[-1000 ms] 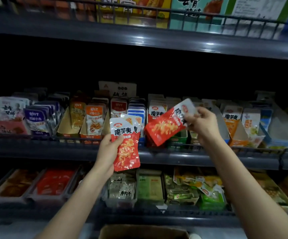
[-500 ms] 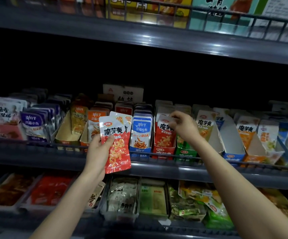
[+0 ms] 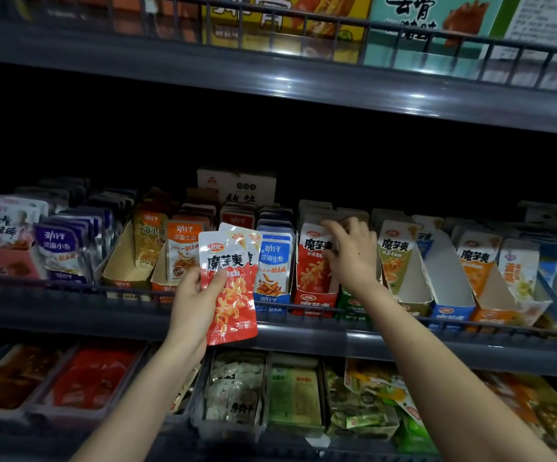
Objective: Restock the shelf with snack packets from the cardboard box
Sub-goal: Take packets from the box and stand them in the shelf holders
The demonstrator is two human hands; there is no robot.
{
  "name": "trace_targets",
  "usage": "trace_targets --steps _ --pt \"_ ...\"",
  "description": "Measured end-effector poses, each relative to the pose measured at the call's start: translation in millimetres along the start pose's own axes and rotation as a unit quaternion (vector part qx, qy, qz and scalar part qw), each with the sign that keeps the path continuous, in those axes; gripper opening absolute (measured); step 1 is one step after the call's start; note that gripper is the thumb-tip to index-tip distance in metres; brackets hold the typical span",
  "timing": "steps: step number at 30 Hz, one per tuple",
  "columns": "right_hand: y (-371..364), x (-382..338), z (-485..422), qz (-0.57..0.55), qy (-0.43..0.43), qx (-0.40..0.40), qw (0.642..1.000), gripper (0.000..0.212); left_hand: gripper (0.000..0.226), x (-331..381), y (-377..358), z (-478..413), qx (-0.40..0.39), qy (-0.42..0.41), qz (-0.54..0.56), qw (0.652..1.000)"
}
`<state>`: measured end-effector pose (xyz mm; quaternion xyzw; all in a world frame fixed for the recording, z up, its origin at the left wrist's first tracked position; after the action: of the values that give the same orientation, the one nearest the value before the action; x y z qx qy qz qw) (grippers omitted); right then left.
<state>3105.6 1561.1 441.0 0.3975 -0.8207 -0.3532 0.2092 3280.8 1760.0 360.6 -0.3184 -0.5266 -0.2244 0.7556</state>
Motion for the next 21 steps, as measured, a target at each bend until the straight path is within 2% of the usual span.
trace_targets --steps 5,12,16,18,19,20,21 --pt "4.8 2.1 0.5 0.064 0.005 0.025 0.998 0.06 0.006 2.8 -8.6 2.8 -0.008 -0.008 -0.008 1.0" --pt "0.8 9.0 8.1 0.011 -0.022 0.034 0.999 0.061 0.01 3.1 -17.0 6.3 -0.01 -0.009 -0.024 1.0" --pt "26.8 9.9 22.7 -0.044 -0.058 0.102 0.992 0.051 0.008 7.1 -25.1 9.7 -0.012 -0.02 -0.039 0.999" --pt "39.6 1.6 32.0 -0.142 -0.076 0.113 0.981 0.046 0.008 7.5 -32.6 12.4 -0.022 -0.024 -0.048 0.998" --pt "40.9 -5.3 36.5 -0.233 -0.091 0.099 0.963 0.046 0.008 7.1 -38.0 14.3 -0.032 -0.027 -0.053 0.998" --pt "37.9 -14.7 40.7 -0.343 -0.114 0.072 0.93 0.046 0.009 6.1 -44.5 16.4 -0.045 -0.029 -0.059 0.997" --pt "32.0 -27.0 45.0 -0.452 -0.141 0.038 0.88 0.047 0.011 4.7 -51.9 18.2 -0.059 -0.031 -0.069 0.995"
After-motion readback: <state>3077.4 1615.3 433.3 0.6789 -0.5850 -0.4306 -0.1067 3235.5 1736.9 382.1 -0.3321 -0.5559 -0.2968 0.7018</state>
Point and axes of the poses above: each hand's wrist, its own z-axis away from the middle knuckle, its own y-axis out of the back of the hand, x = y × z, the point moved 10 cm from there along -z, towards the middle knuckle, and after that the axes turned 15 degrees about y, right-handed, at the moved point
